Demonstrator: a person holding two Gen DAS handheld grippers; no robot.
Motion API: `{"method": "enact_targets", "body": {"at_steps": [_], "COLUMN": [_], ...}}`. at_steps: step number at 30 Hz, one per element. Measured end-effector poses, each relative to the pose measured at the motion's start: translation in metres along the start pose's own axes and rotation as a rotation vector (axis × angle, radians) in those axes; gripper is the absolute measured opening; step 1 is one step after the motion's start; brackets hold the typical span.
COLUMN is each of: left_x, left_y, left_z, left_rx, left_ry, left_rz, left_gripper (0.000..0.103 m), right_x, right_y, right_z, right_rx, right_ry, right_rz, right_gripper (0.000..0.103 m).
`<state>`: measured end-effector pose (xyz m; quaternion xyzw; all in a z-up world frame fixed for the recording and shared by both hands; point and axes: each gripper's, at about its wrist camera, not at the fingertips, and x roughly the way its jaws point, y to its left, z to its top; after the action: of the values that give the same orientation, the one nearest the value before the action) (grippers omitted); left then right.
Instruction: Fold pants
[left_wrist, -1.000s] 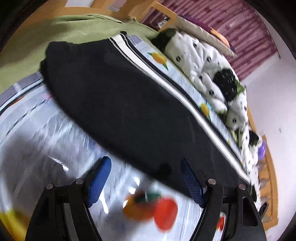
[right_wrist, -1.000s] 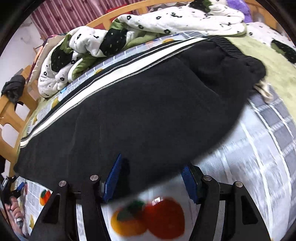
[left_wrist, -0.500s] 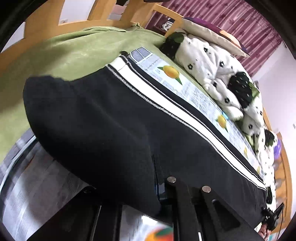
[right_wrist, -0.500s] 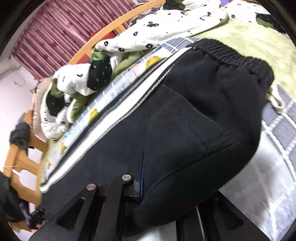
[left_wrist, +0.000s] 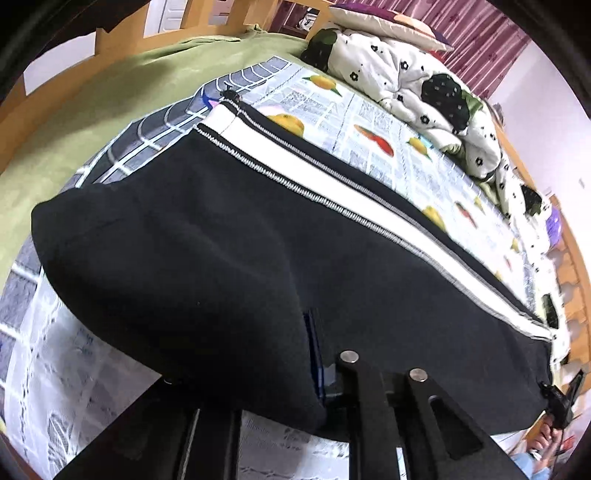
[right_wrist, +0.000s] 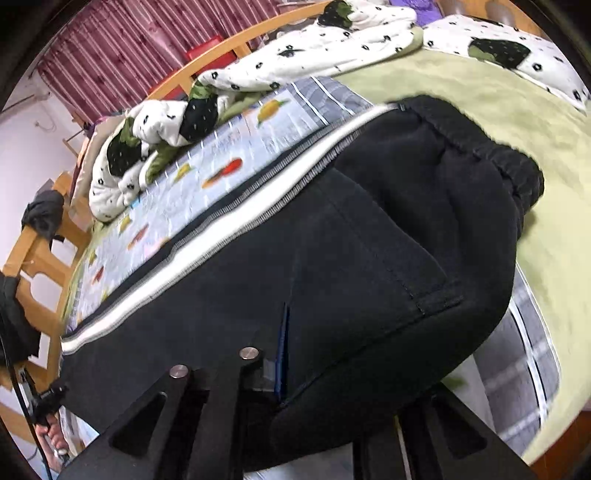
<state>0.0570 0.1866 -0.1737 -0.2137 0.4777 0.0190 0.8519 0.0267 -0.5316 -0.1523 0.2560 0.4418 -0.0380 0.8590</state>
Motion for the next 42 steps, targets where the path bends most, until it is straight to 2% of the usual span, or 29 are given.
{"method": "enact_targets", "body": {"at_steps": [1,2,3,4,5,6,7,9,12,13,14,15,16,17,18,19,21,23,24,27,32,35,38,42], "left_x": [0.0,0.001,0.0,-0.004,-0.01,-0.015,-0.02,-0.024,-0.03,-0.034,-0.037,-0.041,-0.046,-0.05,-0.054,-0.058,-0.067,-0.073,-0.075,-0.075,-0.062,-0.048,-0.029,0.001], "left_y": [0.0,-0.003,-0.007,-0.008,-0.011,-0.012,-0.013,-0.017,-0.018,-0.019,-0.02,-0.02,-0.021,-0.022,-0.023,-0.024,-0.027,-0.03,-0.031,-0.036,-0.053,-0.054,-0.047,-0.036], "left_z": [-0.003,-0.004,-0.007,-0.01,-0.017,-0.024,-0.03,-0.042,-0.053,-0.055,-0.055,-0.055,-0.055,-0.056,-0.057,-0.056,-0.054,-0.052,-0.05,-0.04,-0.004,0.026,0.058,0.095], "left_rx": [-0.005,-0.005,0.002,0.013,0.026,0.034,0.044,0.064,0.063,0.062,0.061,0.059,0.061,0.064,0.07,0.075,0.091,0.109,0.118,0.152,0.219,0.217,0.187,0.192], "left_ry": [0.005,0.011,0.01,0.002,-0.023,-0.049,-0.073,-0.085,-0.104,-0.115,-0.122,-0.132,-0.141,-0.147,-0.156,-0.167,-0.19,-0.201,-0.206,-0.212,-0.232,-0.228,-0.209,-0.2], "left_rz": [0.011,0.025,0.039,0.047,0.059,0.066,0.074,0.097,0.108,0.116,0.123,0.129,0.136,0.14,0.14,0.137,0.132,0.121,0.117,0.104,0.089,0.082,0.056,0.118], "left_gripper": [0.021,0.029,0.041,0.051,0.073,0.078,0.078,0.078,0.078,0.078,0.078,0.078,0.078,0.078,0.078,0.078,0.078,0.078,0.078,0.078,0.078,0.078,0.078,0.077], "right_x": [-0.001,-0.004,-0.012,-0.021,-0.027,-0.032,-0.034,-0.031,-0.008,0.001,0.005,0.002,-0.01,-0.022,-0.03,-0.029,-0.011,0.003,-0.002,-0.034,-0.075,-0.086,-0.075,-0.03], "right_y": [-0.005,-0.01,-0.016,-0.022,-0.027,-0.034,-0.042,-0.056,-0.082,-0.088,-0.089,-0.087,-0.086,-0.089,-0.091,-0.092,-0.094,-0.101,-0.104,-0.098,-0.054,0.004,0.068,0.156], "right_z": [-0.006,-0.01,-0.013,-0.015,-0.015,-0.013,-0.009,0.001,0.02,0.028,0.036,0.043,0.05,0.051,0.052,0.052,0.056,0.051,0.045,0.03,0.03,0.034,0.037,0.041], "right_rx": [-0.006,-0.01,-0.009,-0.009,-0.007,0.004,0.021,0.071,0.205,0.239,0.247,0.226,0.189,0.182,0.183,0.176,0.154,0.155,0.153,0.12,0.041,-0.056,-0.13,-0.232], "right_ry": [0.023,0.029,0.011,-0.021,-0.043,-0.073,-0.103,-0.133,-0.121,-0.111,-0.112,-0.123,-0.175,-0.244,-0.296,-0.305,-0.211,-0.105,-0.113,-0.165,-0.16,-0.198,-0.206,-0.158], "right_rz": [-0.007,-0.004,-0.006,-0.01,-0.018,-0.036,-0.055,-0.068,-0.028,-0.013,-0.017,-0.047,-0.03,0.022,0.038,-0.017,-0.136,-0.166,-0.161,-0.225,-0.26,-0.278,-0.265,-0.169], "right_gripper": [0.019,0.021,0.023,0.034,0.04,0.053,0.06,0.06,0.061,0.058,0.048,0.022,0.018,0.018,0.019,0.024,0.037,0.038,0.04,0.043,0.043,0.047,0.05,0.051]}}
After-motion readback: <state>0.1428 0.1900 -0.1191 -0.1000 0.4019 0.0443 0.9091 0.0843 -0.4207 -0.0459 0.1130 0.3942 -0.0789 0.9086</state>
